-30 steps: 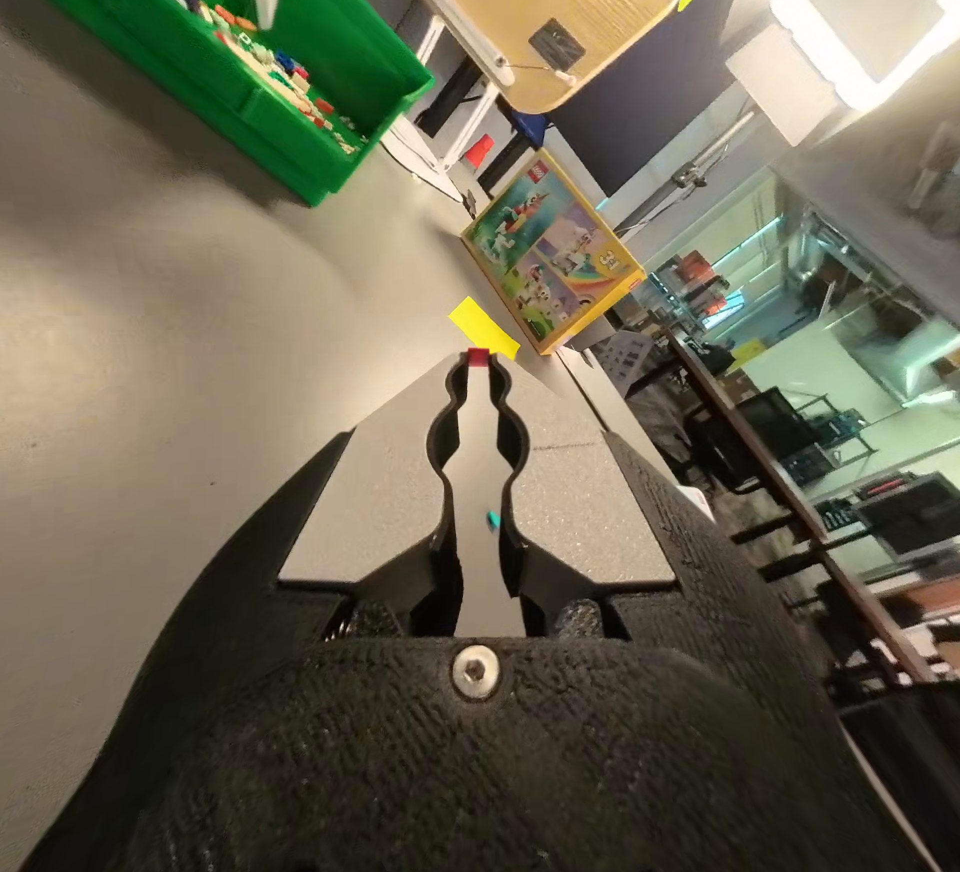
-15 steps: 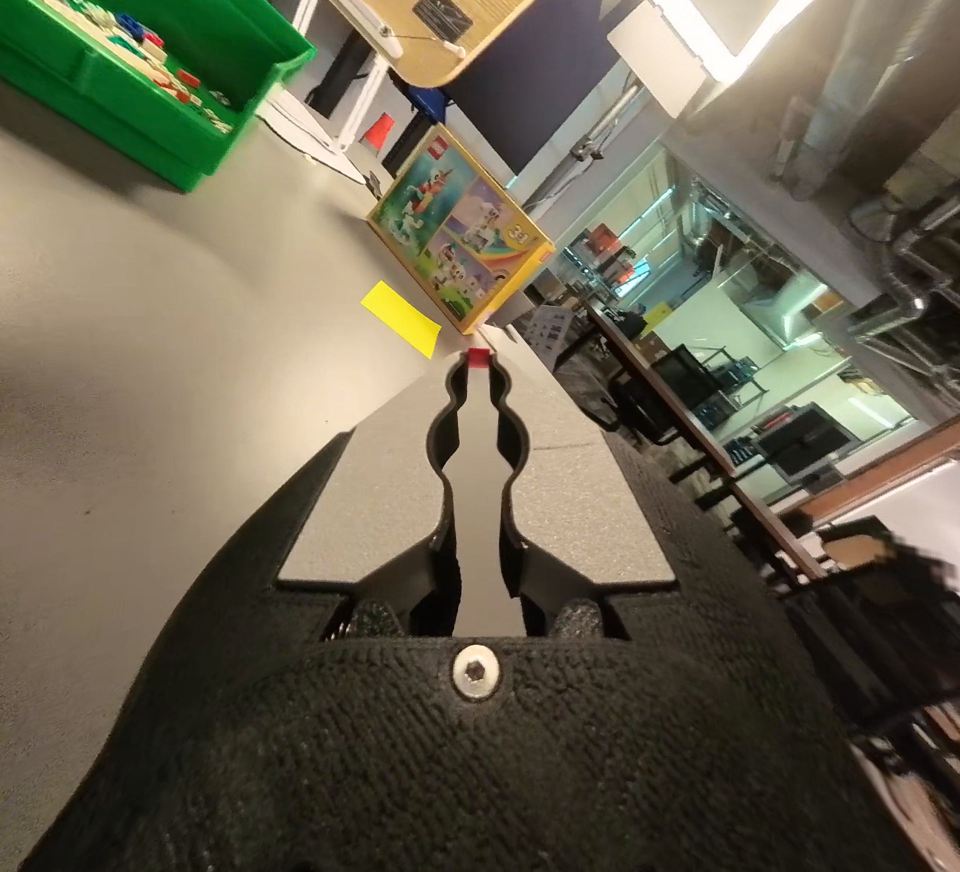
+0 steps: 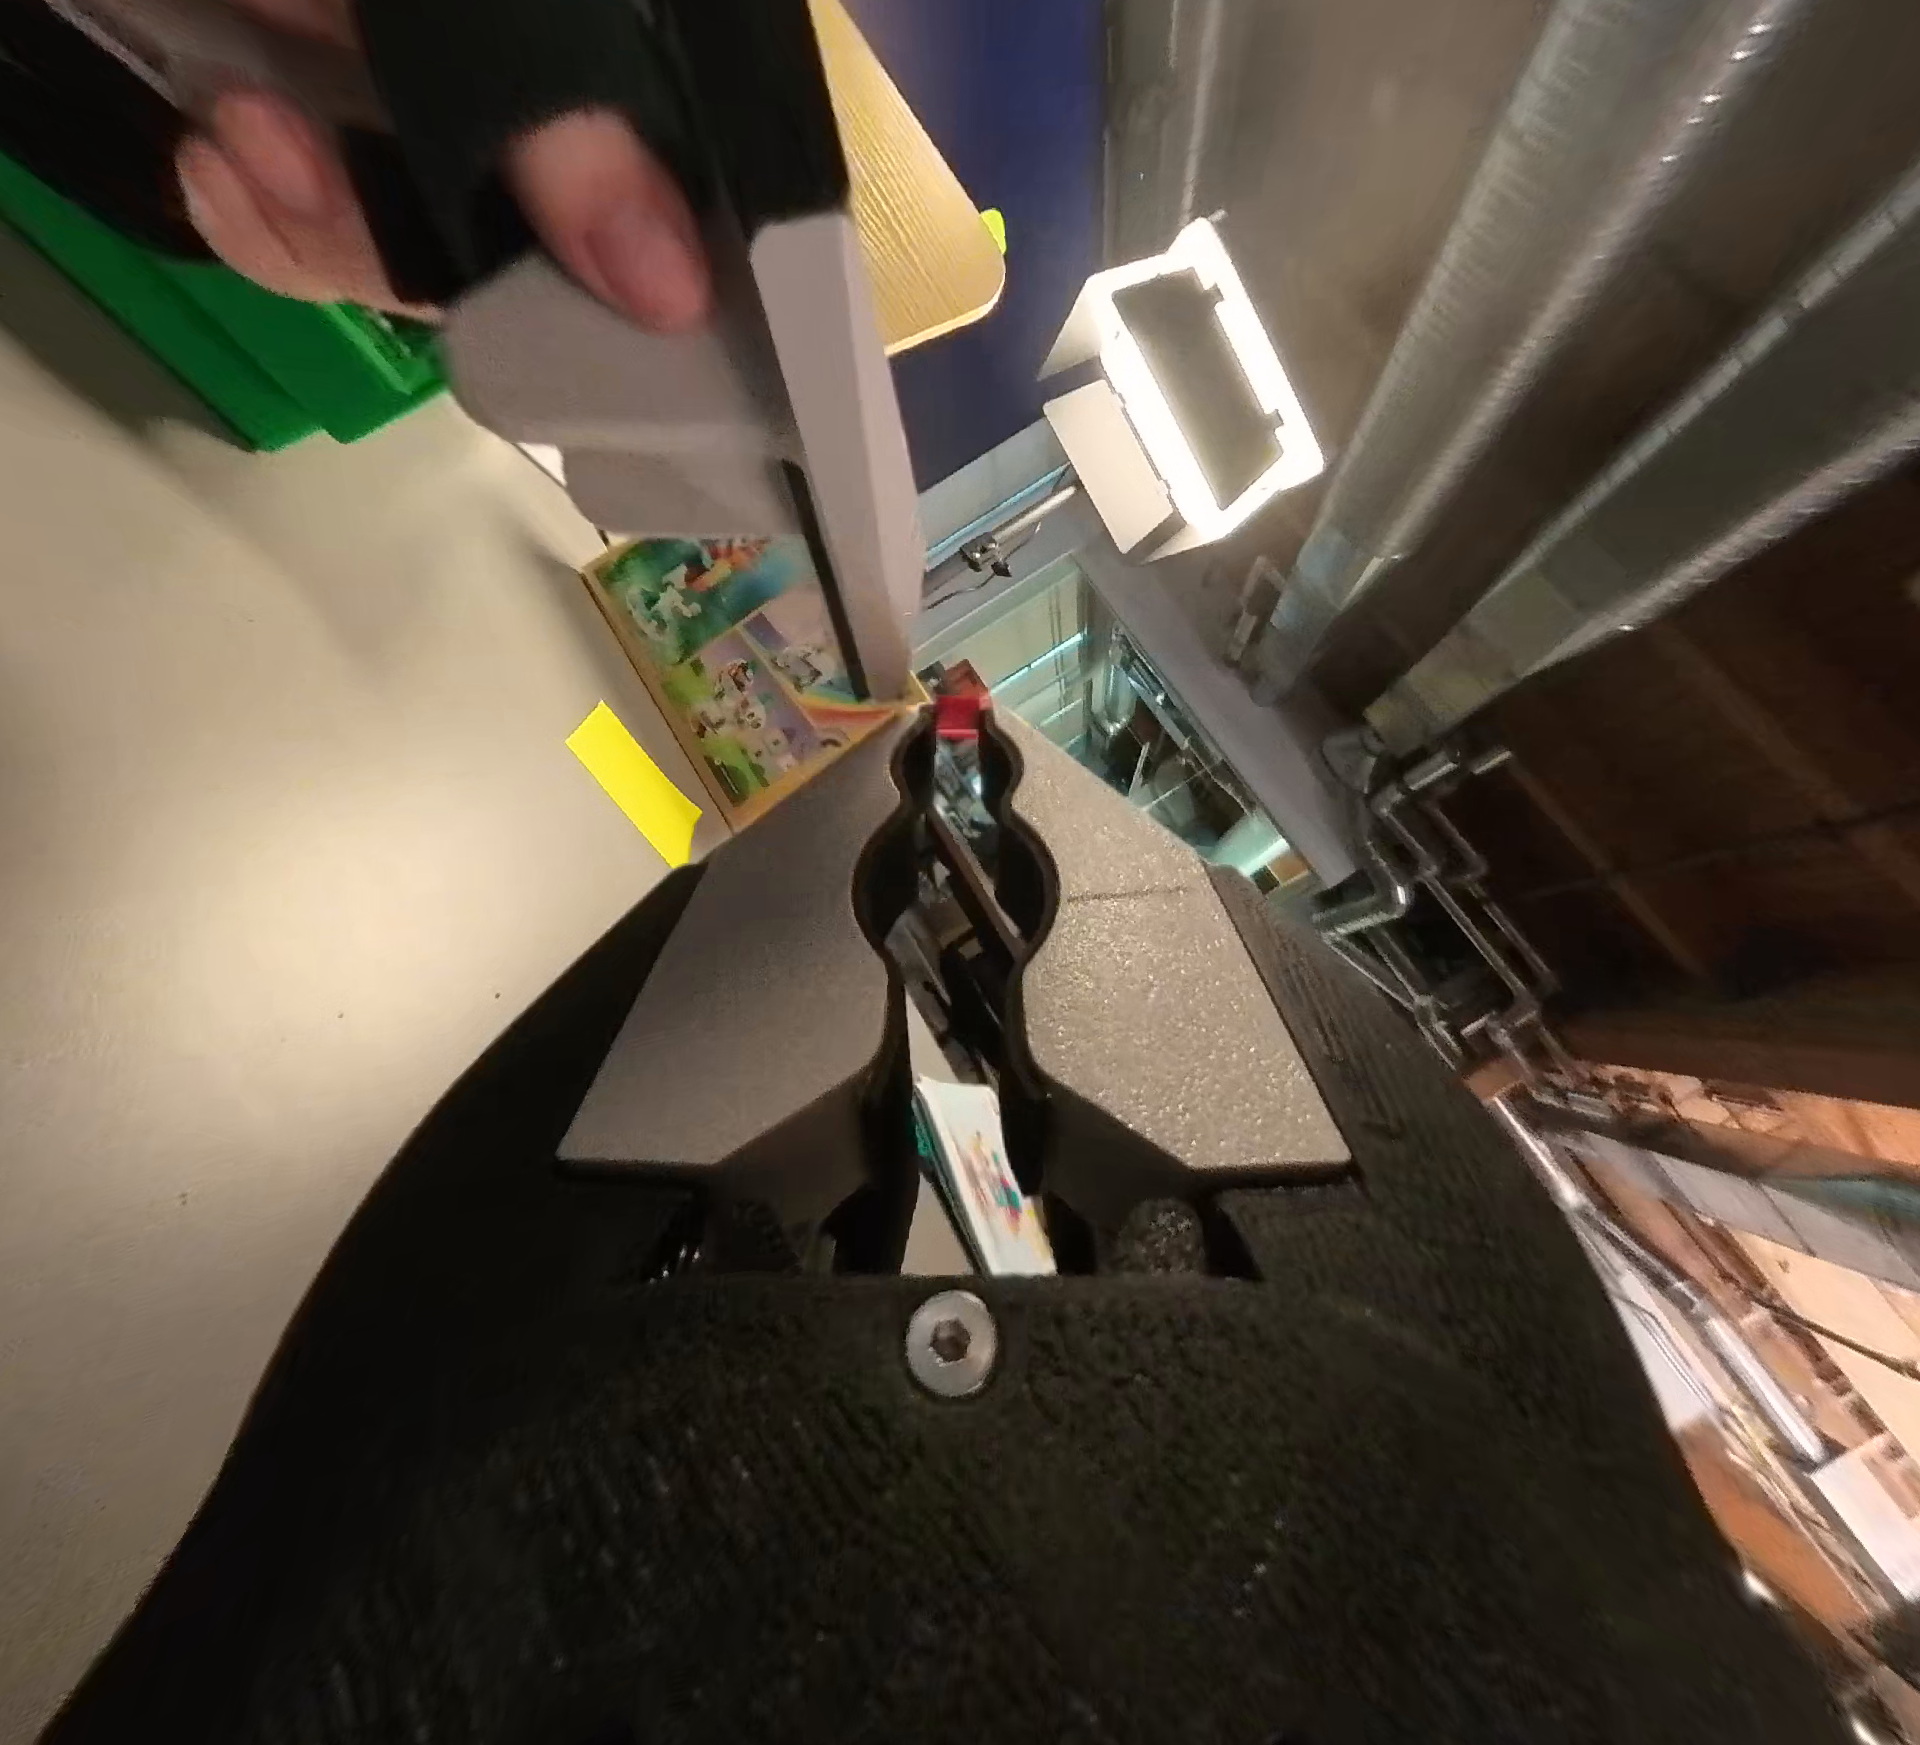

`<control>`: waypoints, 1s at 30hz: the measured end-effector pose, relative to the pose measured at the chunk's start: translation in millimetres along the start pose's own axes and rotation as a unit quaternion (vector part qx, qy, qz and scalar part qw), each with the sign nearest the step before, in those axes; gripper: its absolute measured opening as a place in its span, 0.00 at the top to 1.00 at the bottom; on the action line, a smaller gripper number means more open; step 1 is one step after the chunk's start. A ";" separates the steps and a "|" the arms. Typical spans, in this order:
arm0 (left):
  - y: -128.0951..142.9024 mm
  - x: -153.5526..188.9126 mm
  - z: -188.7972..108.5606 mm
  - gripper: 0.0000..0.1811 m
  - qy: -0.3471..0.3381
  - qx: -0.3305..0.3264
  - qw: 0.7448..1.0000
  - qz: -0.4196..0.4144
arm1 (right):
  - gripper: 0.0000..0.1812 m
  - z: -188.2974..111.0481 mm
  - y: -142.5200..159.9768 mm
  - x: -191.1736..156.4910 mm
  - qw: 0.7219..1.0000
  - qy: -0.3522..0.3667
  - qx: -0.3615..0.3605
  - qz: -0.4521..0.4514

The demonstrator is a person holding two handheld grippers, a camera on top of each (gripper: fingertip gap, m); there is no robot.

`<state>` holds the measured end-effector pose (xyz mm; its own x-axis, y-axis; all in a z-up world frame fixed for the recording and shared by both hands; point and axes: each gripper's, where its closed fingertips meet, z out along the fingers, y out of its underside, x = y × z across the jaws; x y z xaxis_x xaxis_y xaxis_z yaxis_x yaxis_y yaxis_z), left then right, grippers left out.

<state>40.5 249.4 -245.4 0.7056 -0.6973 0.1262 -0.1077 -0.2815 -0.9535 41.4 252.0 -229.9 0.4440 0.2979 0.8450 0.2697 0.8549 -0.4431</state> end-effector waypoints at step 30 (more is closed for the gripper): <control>87.8 -151.1 -244.2 0.62 -0.468 -0.255 0.817 -0.221 | 0.84 -39.8 101.4 97.7 0.954 0.151 -0.146 0.213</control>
<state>-246.7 169.1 -281.3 0.9552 0.2887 -0.0645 0.1932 -0.7739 -0.6031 146.2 350.9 -204.2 0.7808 0.4181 0.4643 0.2168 0.5157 -0.8289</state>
